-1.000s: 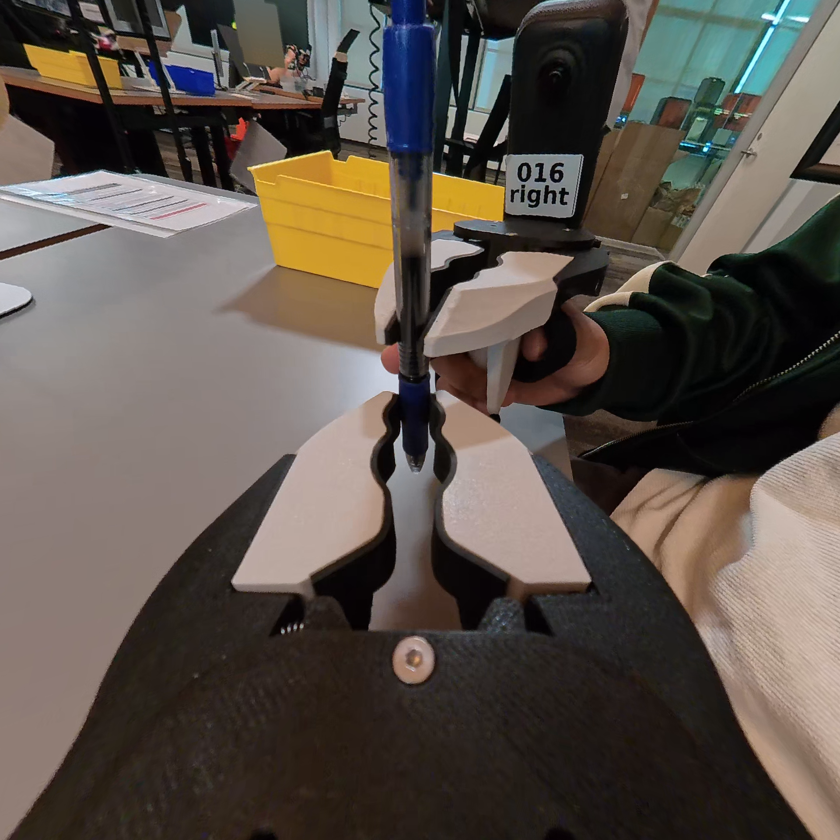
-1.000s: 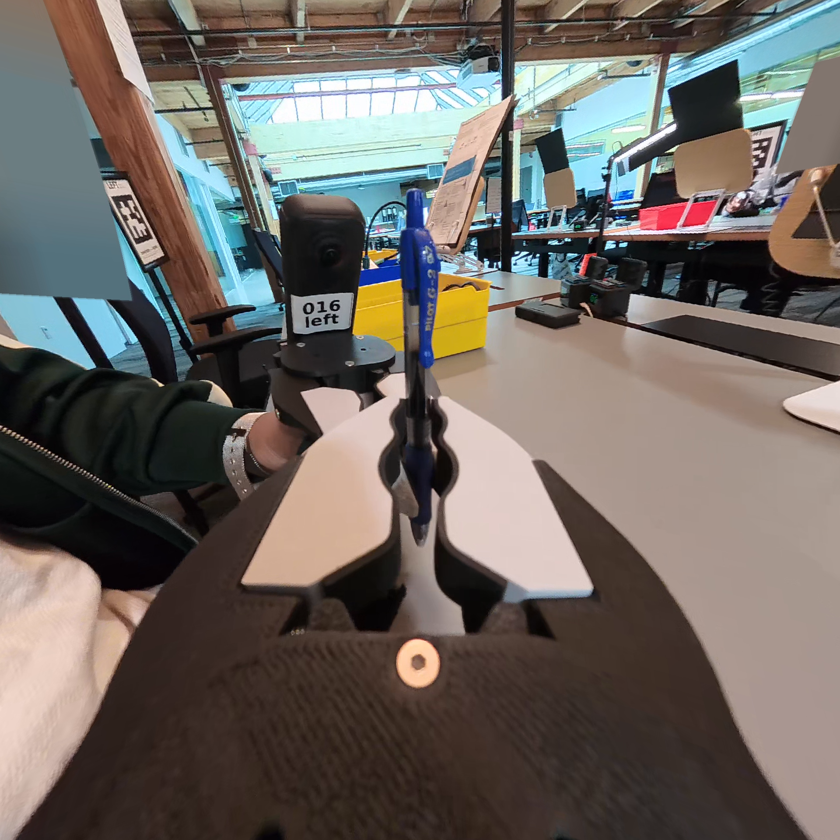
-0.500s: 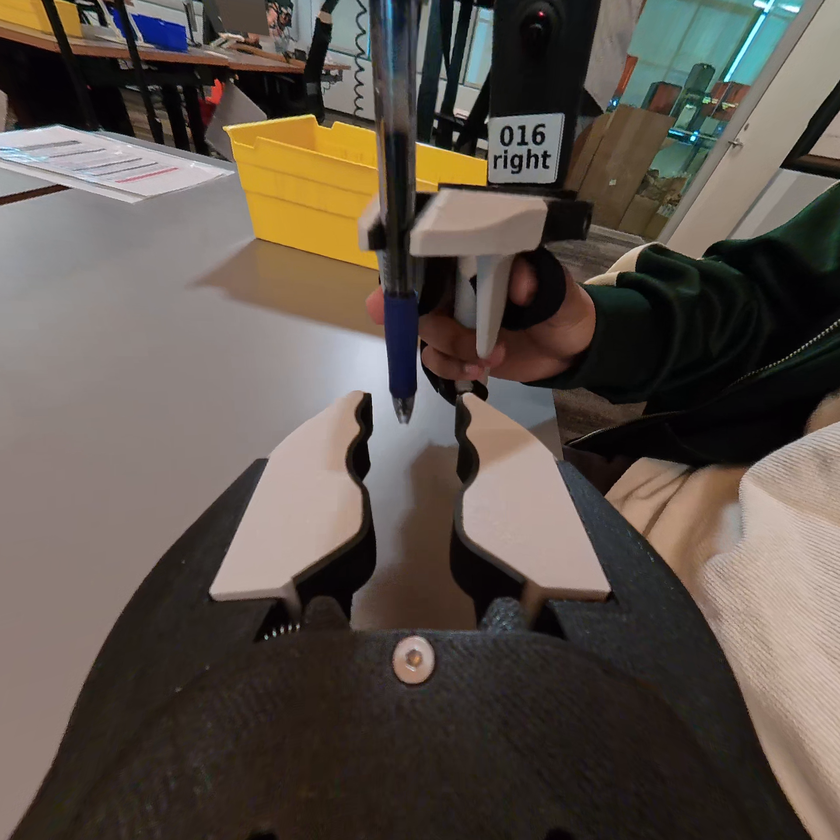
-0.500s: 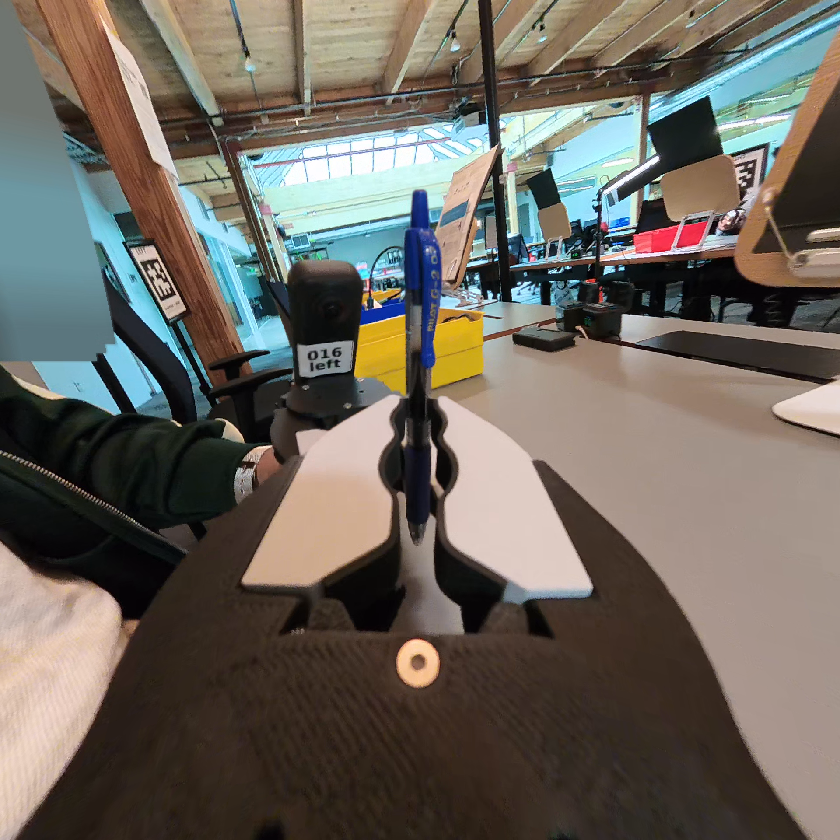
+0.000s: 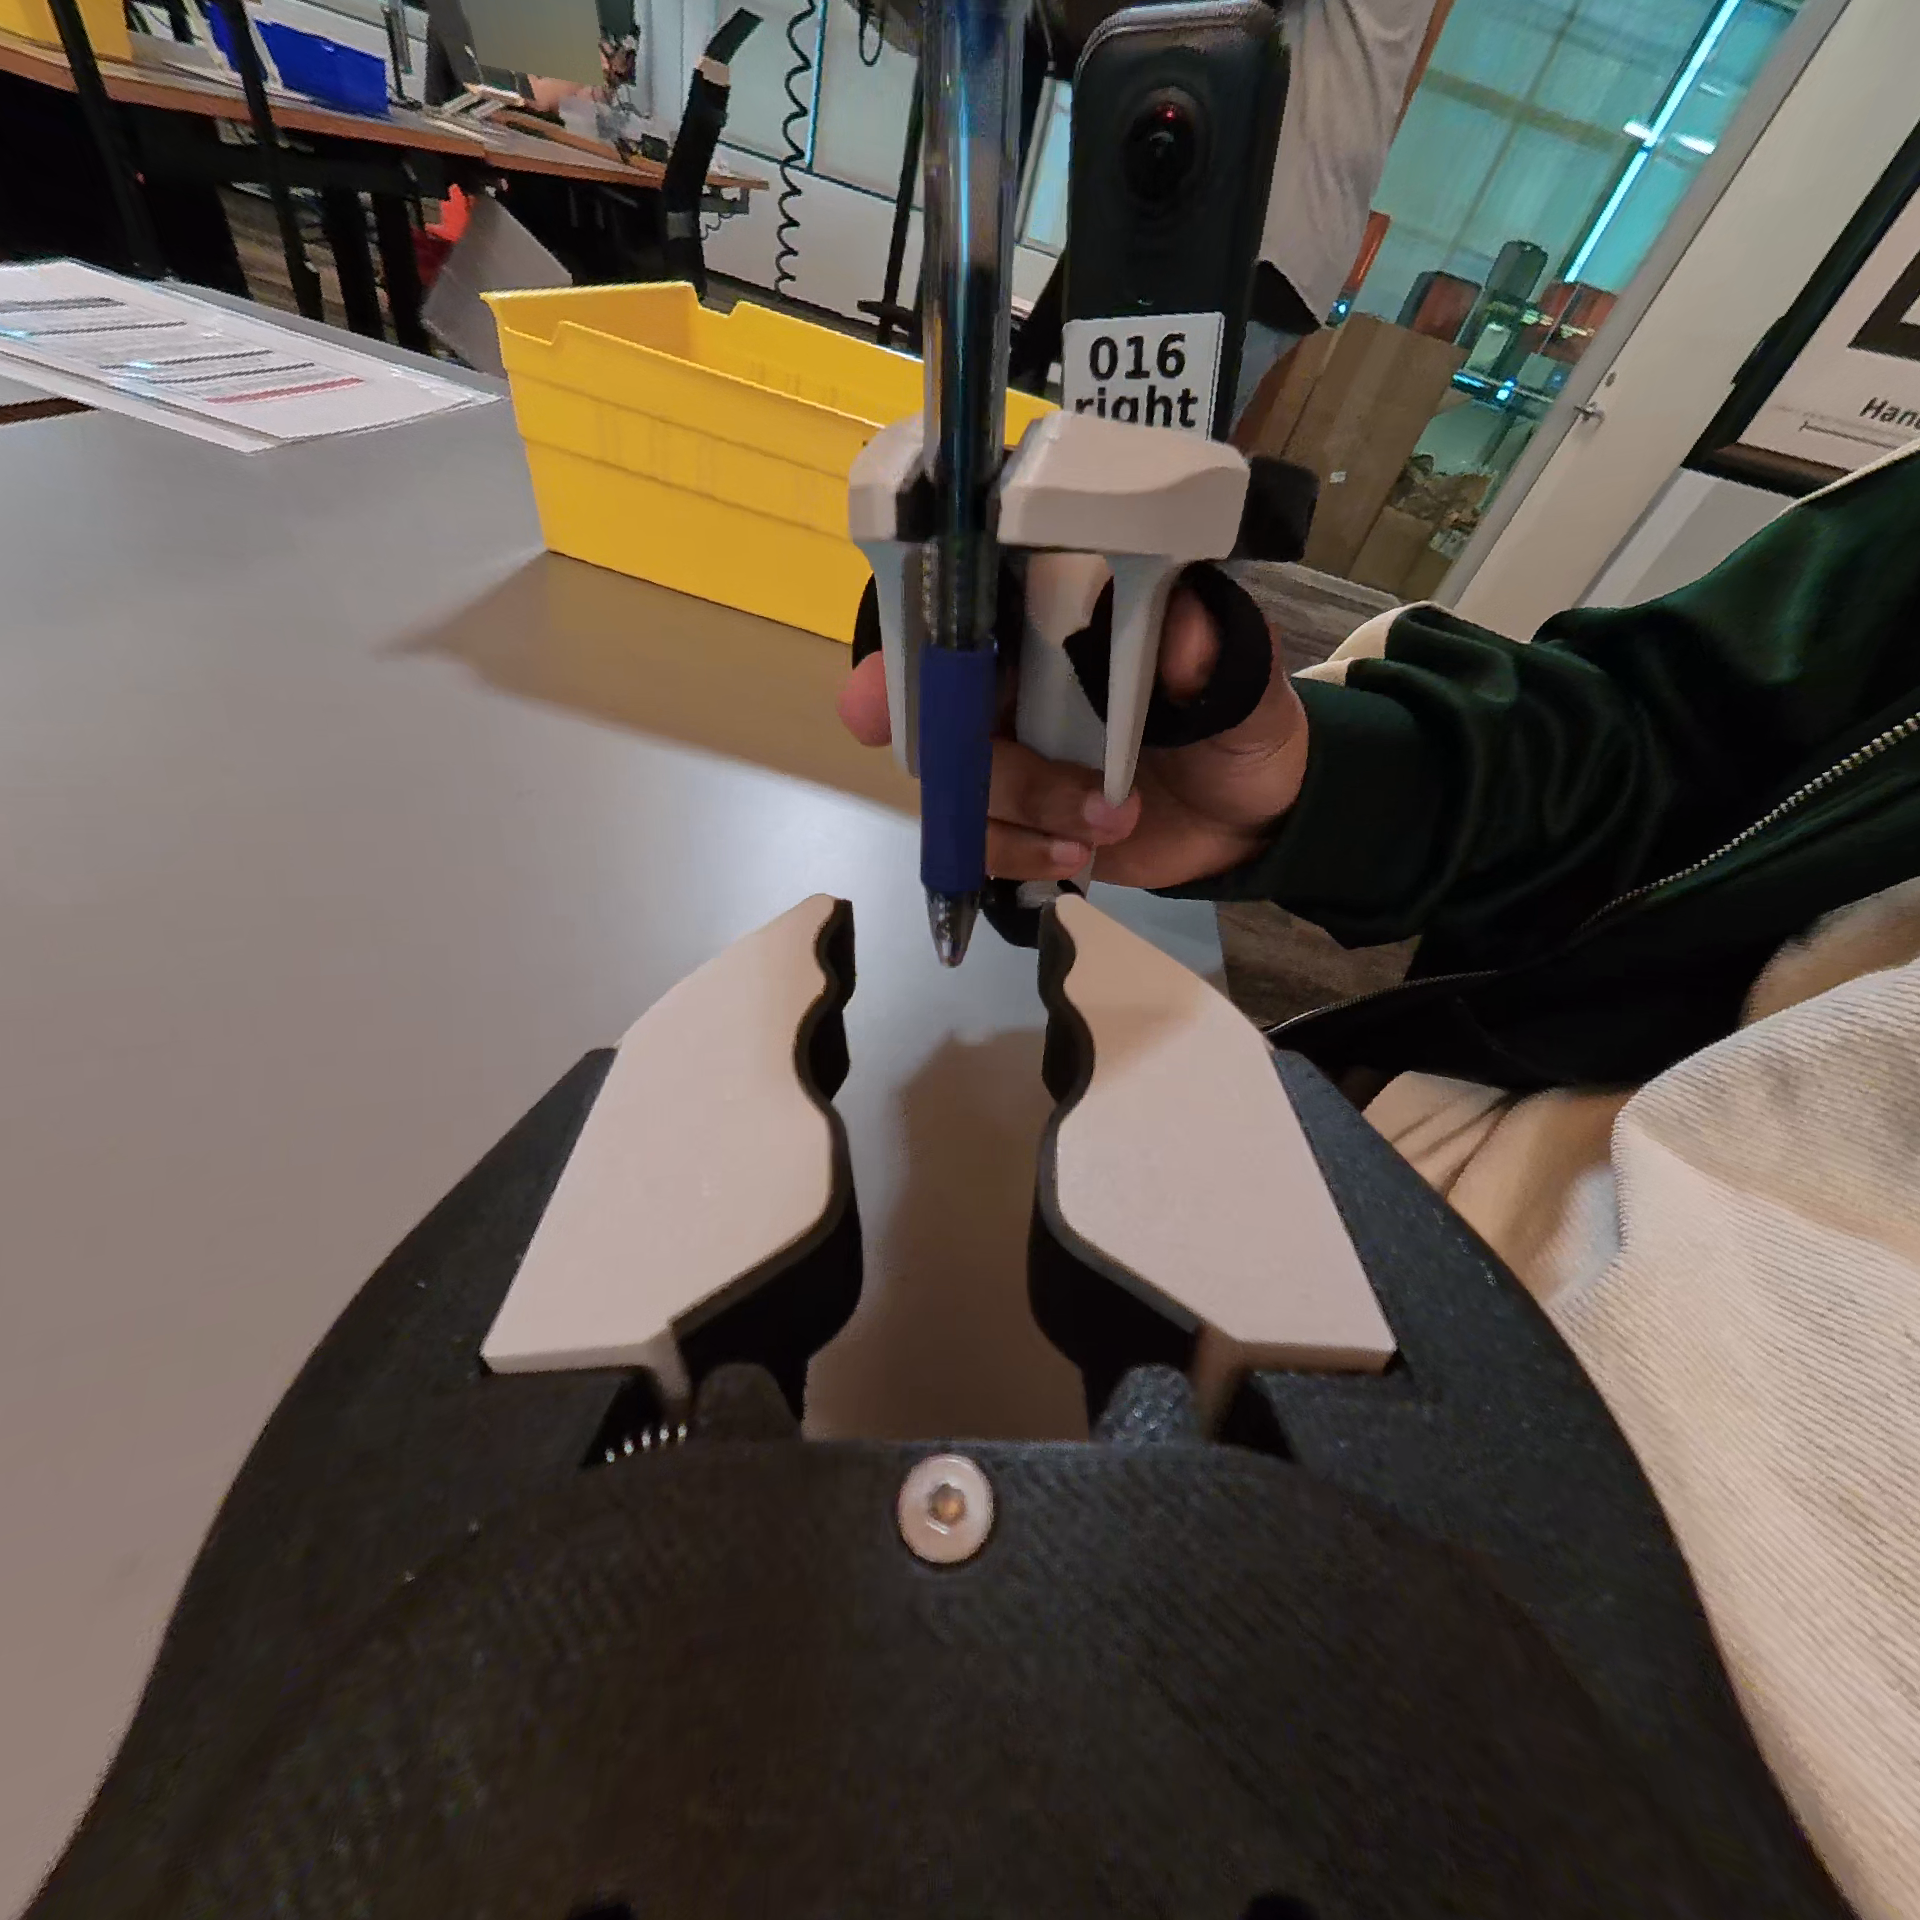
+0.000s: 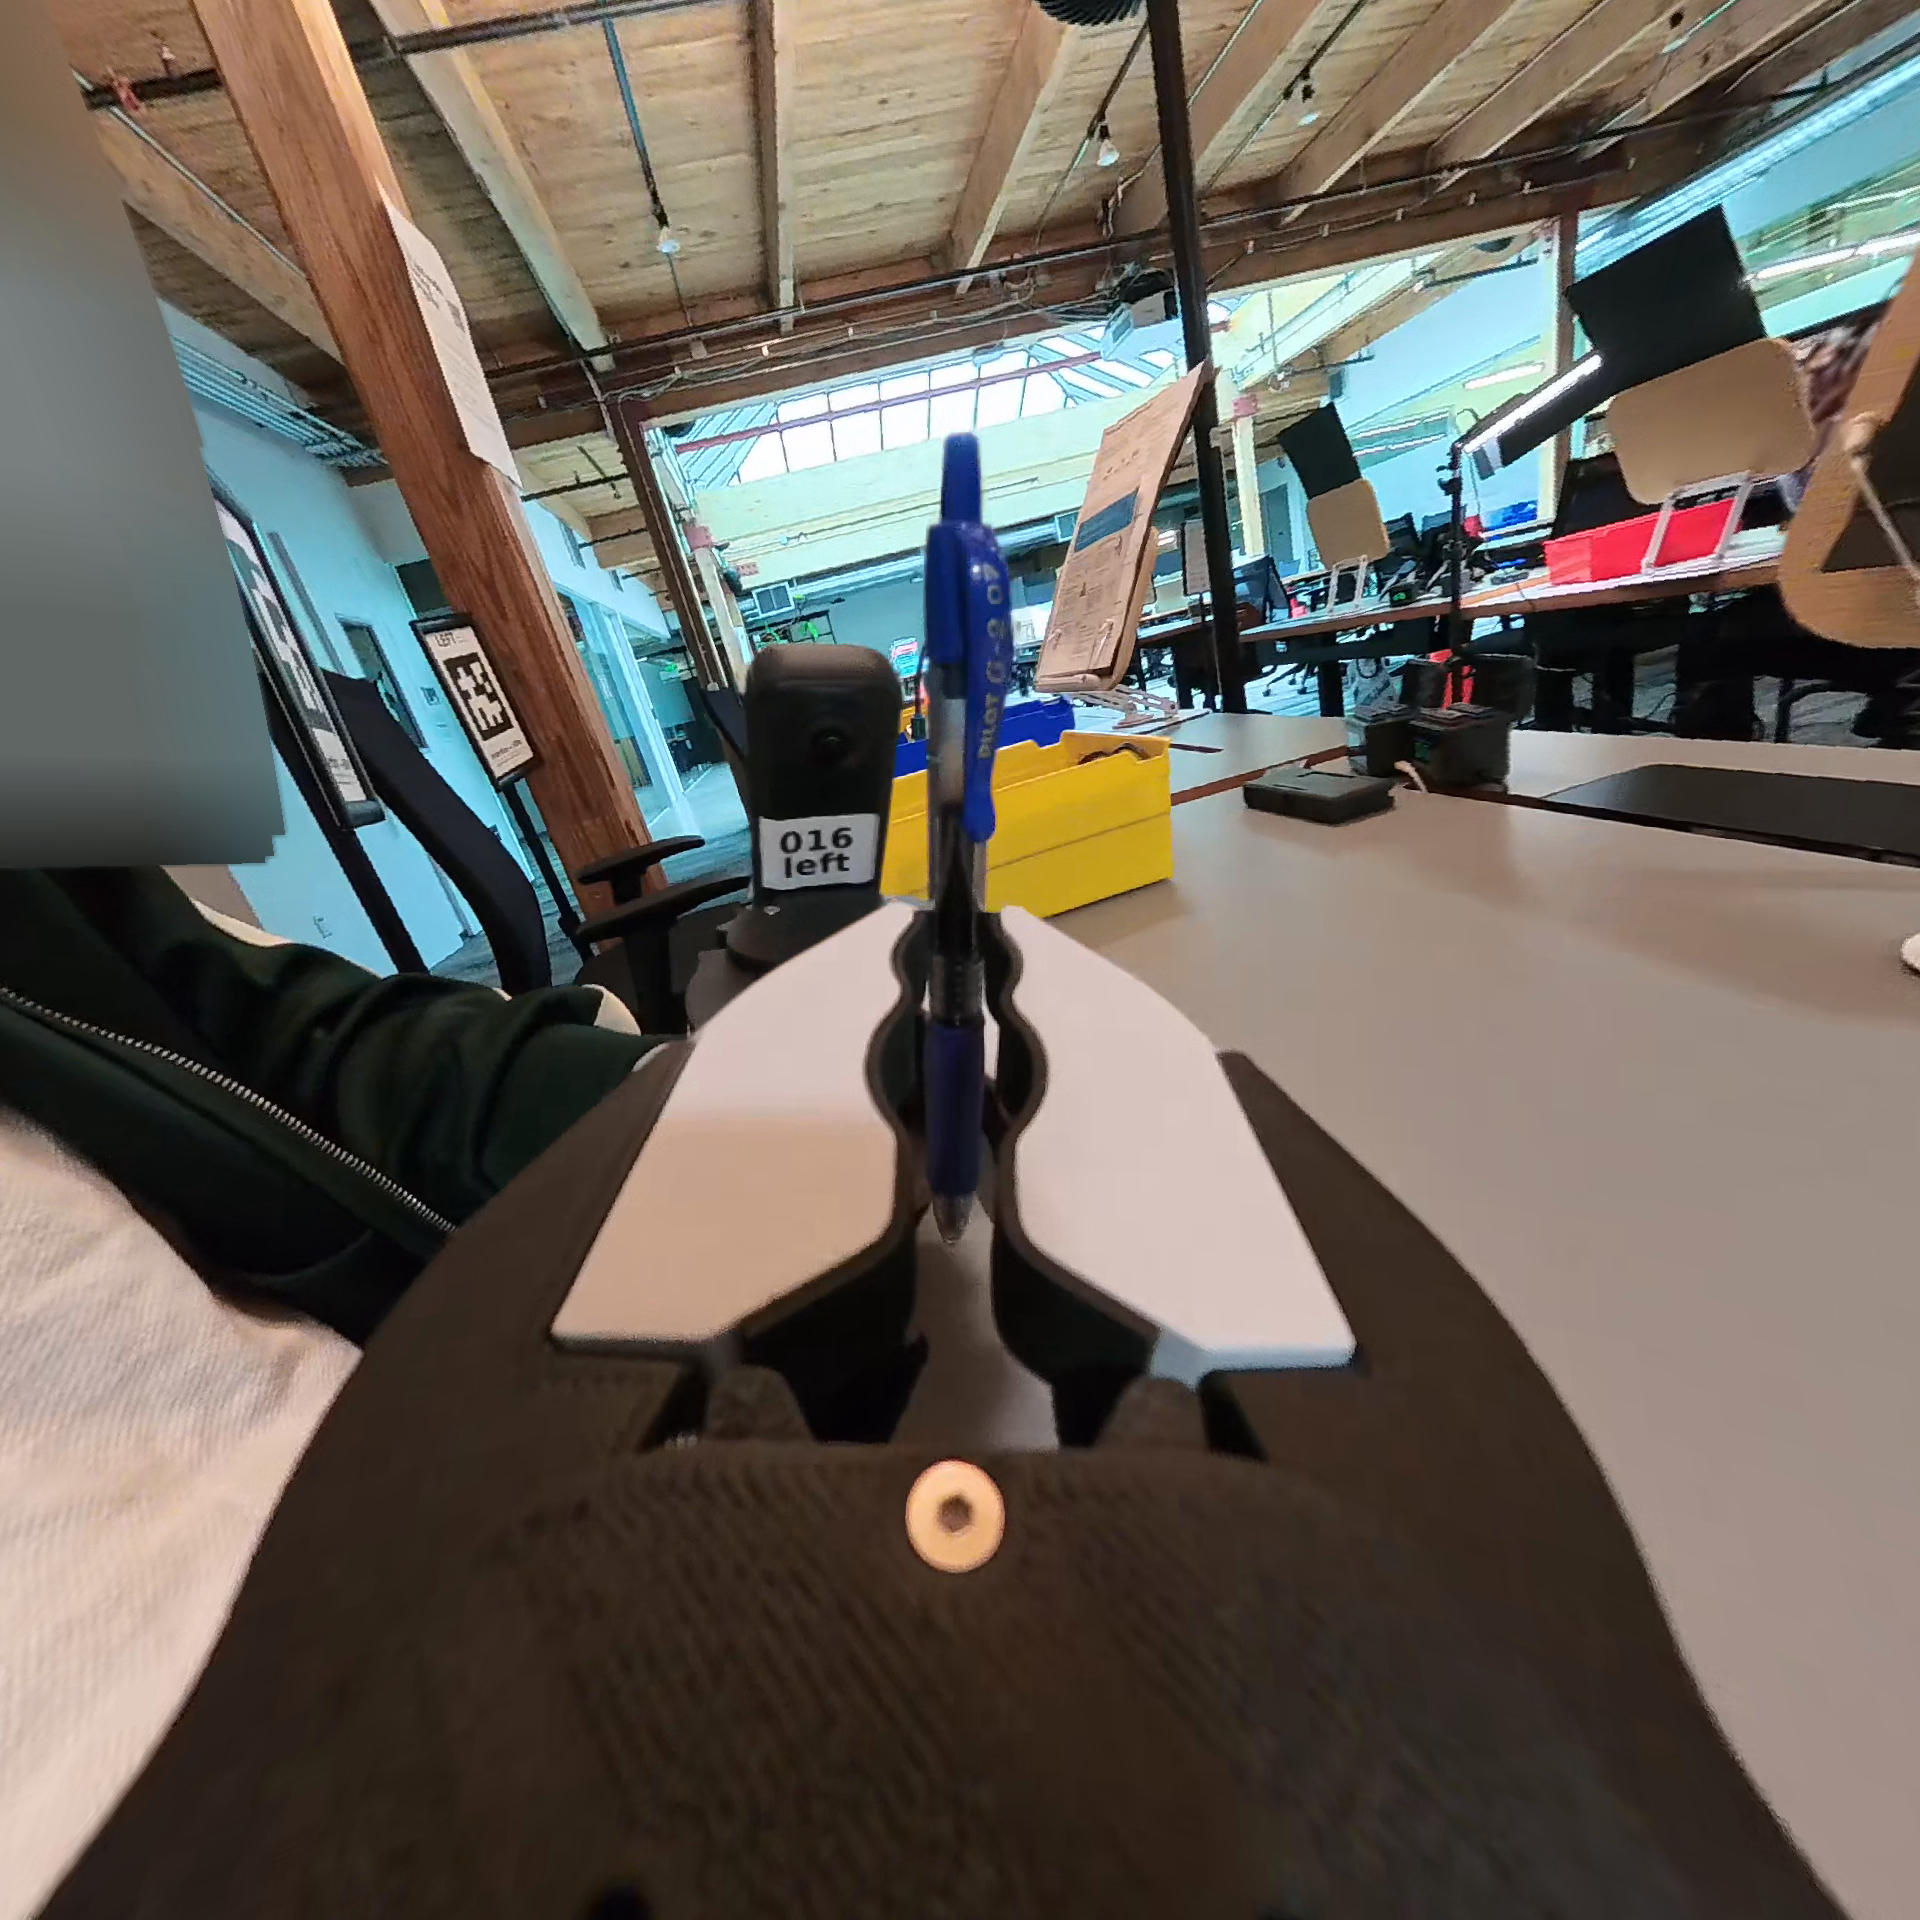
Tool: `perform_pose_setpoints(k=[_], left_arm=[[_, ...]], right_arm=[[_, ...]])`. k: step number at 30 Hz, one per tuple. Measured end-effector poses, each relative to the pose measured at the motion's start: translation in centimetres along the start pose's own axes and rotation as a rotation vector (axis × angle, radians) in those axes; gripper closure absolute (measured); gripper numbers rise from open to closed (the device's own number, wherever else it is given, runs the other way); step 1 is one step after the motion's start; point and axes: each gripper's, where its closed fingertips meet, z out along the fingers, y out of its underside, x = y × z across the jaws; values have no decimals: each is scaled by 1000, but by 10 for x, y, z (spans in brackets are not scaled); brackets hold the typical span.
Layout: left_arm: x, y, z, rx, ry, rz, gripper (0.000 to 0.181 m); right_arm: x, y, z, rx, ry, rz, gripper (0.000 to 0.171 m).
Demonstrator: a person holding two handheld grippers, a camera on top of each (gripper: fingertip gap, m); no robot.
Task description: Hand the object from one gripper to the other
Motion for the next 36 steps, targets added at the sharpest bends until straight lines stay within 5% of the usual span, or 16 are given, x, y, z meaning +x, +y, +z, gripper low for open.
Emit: perform_pose_setpoints(k=[11,17,23,36], left_arm=[[8,-1,0,4,56,-18,170],[10,-1,1,-1,57,-1,171],[4,-11,-6,63,42,-31,171],[-21,-16,-19,86,-101,-32,171]], right_arm=[[-15,14,11,-83,-41,-69,161],[-13,14,10,-78,-41,-45,160],[-4,9,9,-41,9,-27,138],[16,17,5,-82,128,-5,143]])
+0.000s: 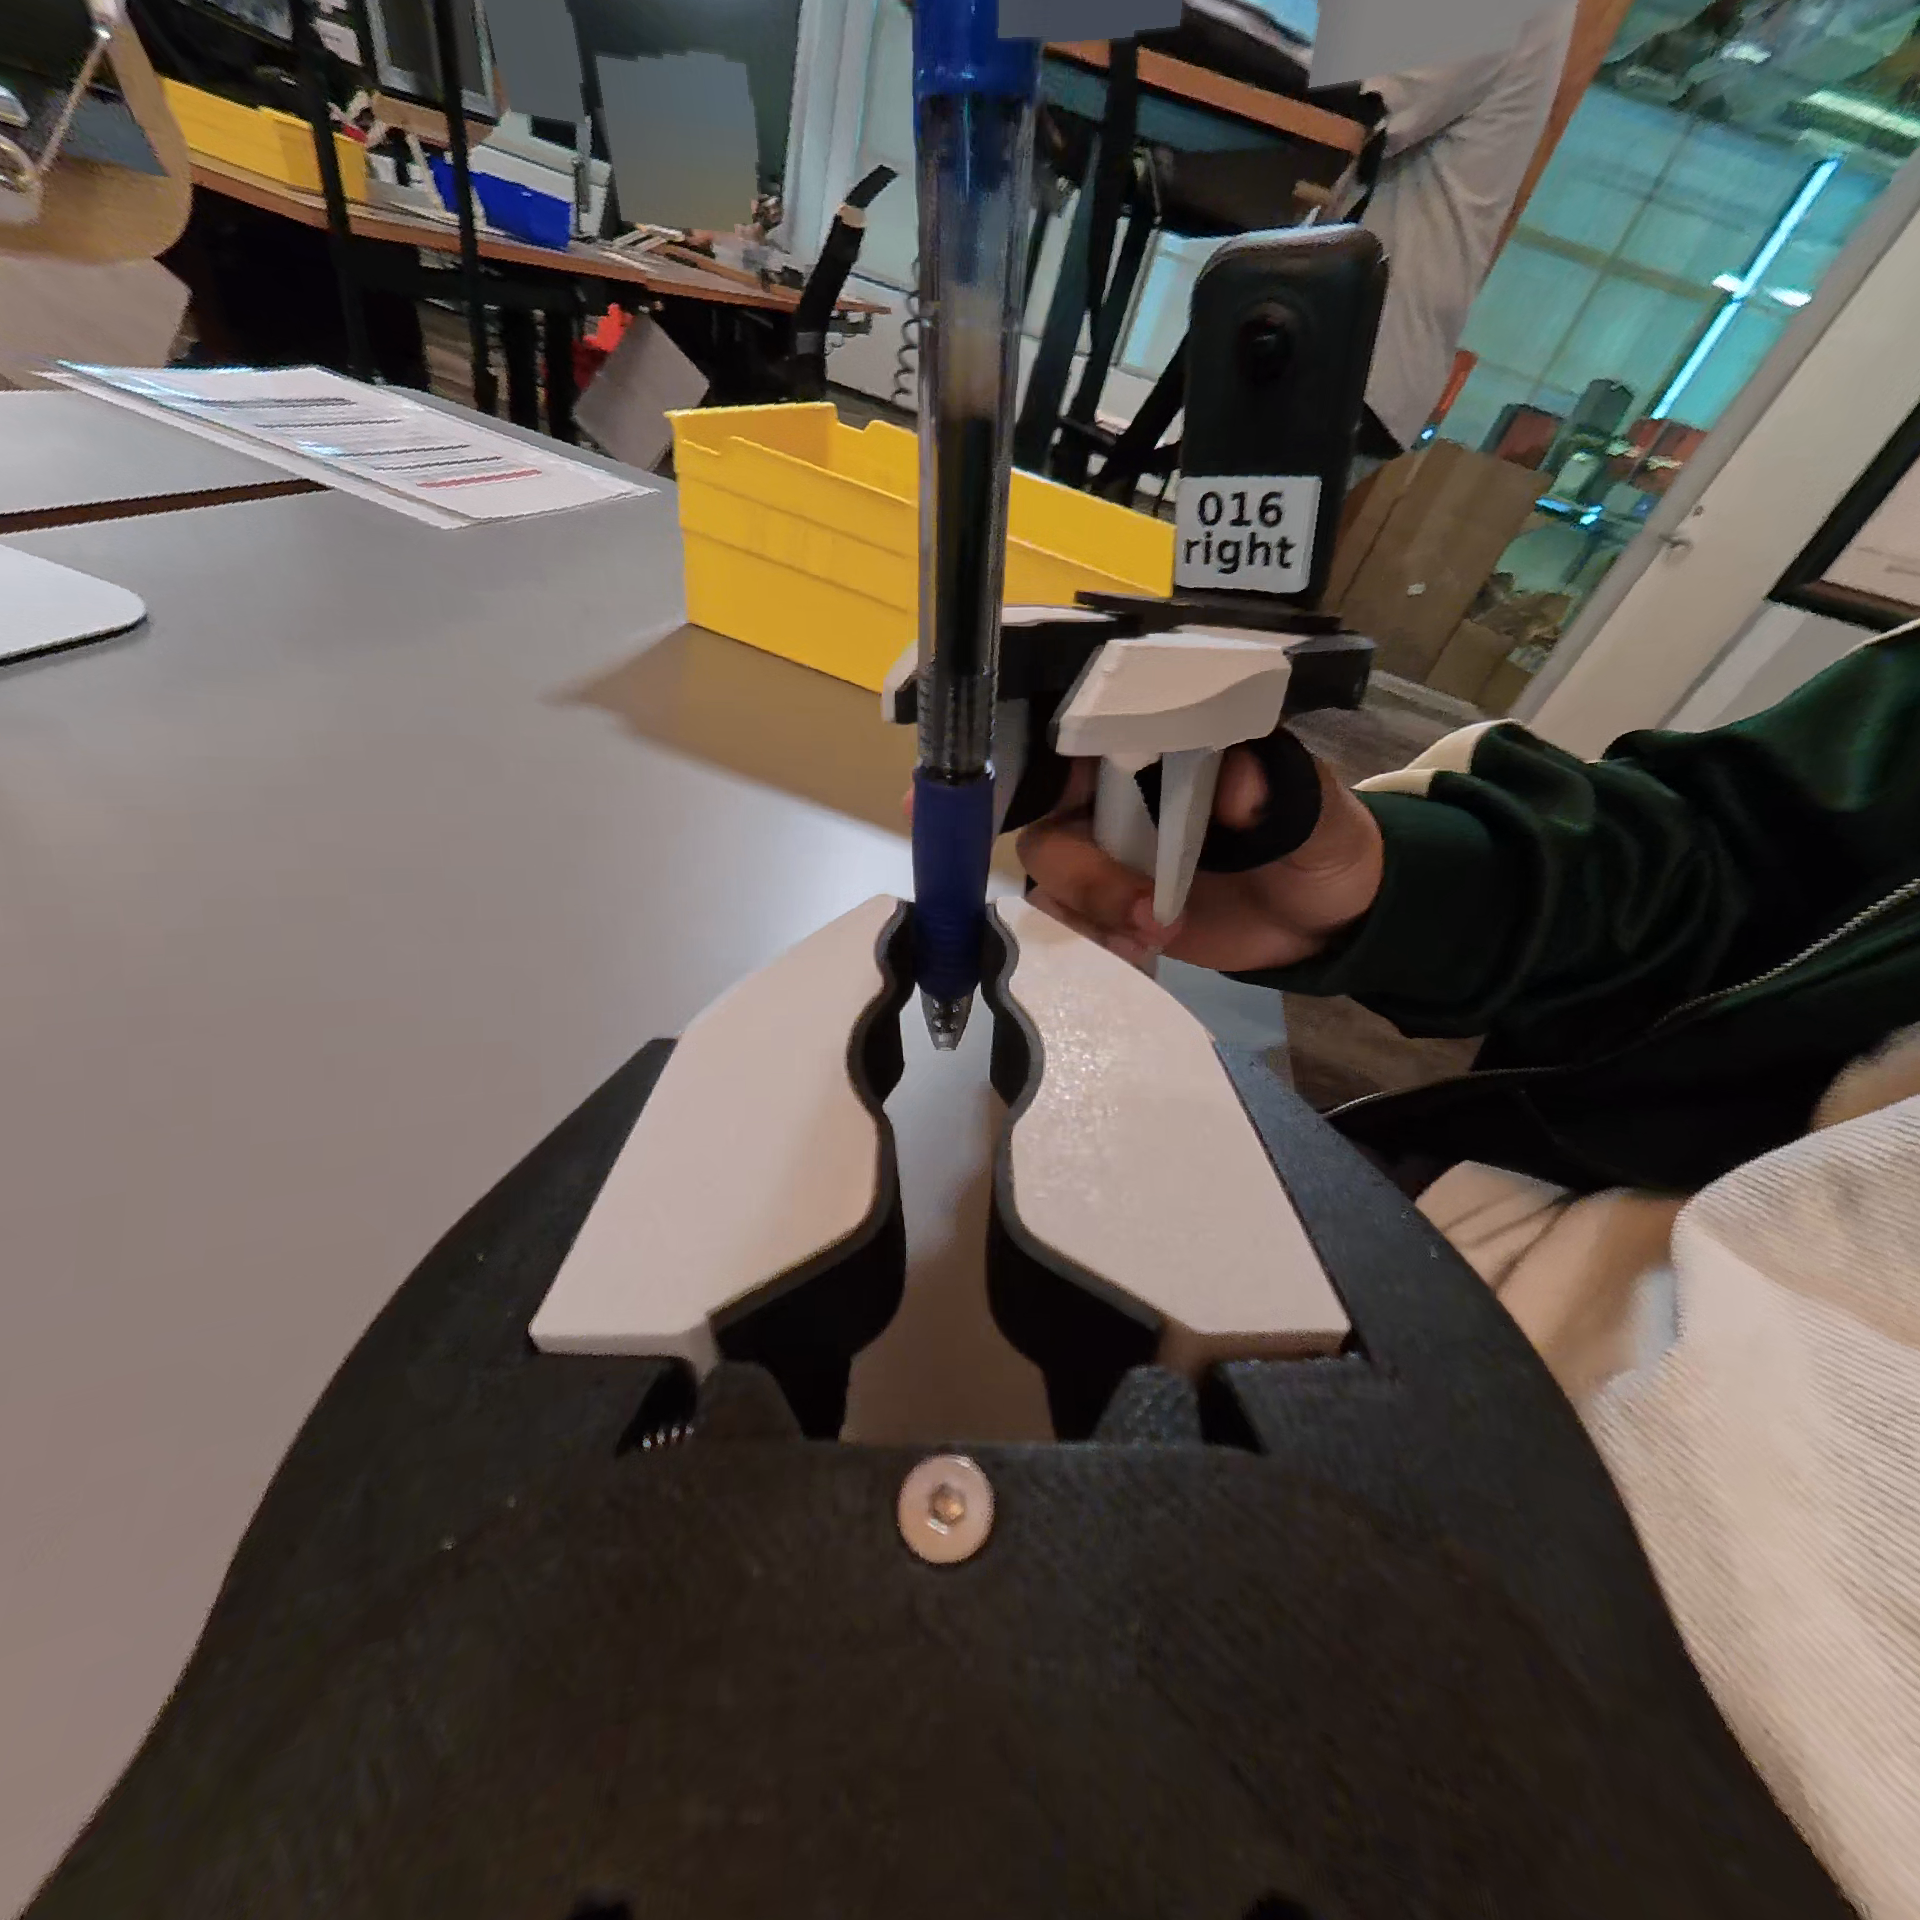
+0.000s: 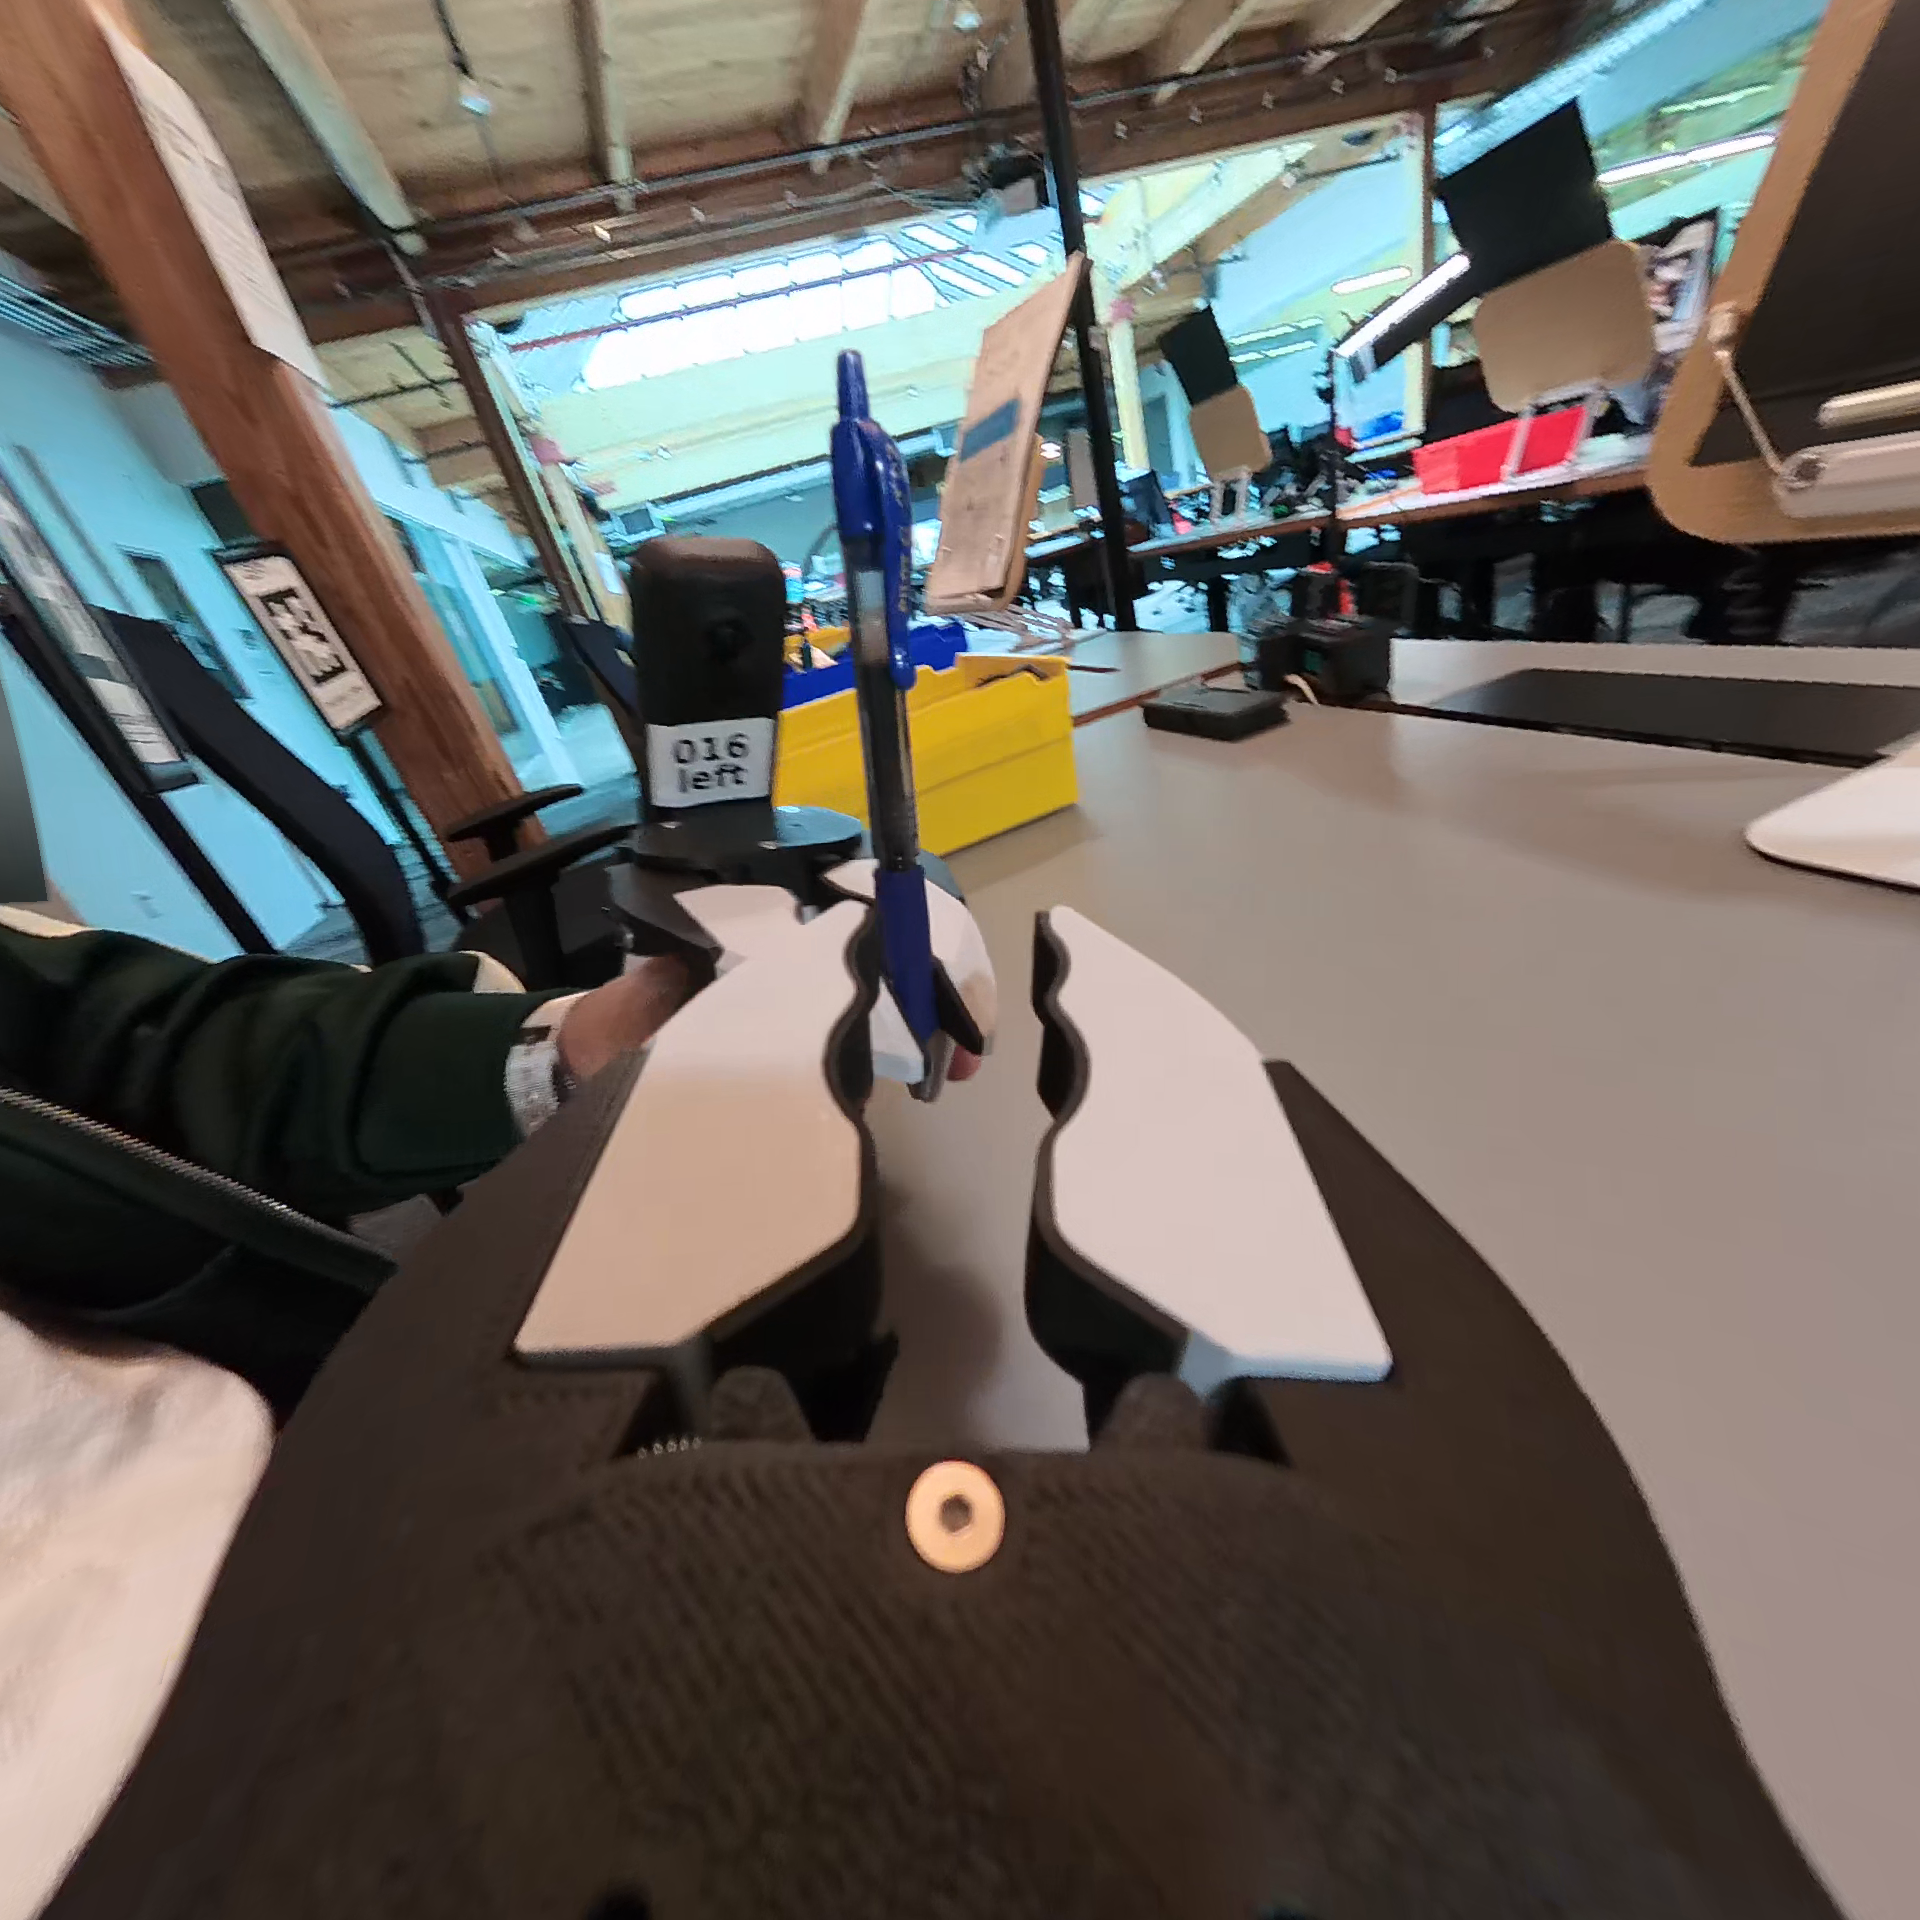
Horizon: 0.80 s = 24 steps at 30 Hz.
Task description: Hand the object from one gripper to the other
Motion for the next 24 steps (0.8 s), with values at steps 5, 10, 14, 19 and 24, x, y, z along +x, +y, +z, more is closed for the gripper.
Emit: perform_pose_setpoints(k=[5,10,14,19,24], left_arm=[[-14,9,5,-68,-162,40,171],[-17,10,10,-61,-254,-4,171],[-14,13,16,-67,-242,-26,171],[-11,15,20,-67,-238,-37,171],[-10,14,20,-60,-236,-36,171]], right_arm=[[14,3,-2,-20,167,-29,153],[14,-6,-4,27,249,-78,152],[10,-1,3,6,266,-100,150],[8,3,8,-17,278,-115,152],[9,5,9,-23,276,-103,157]])
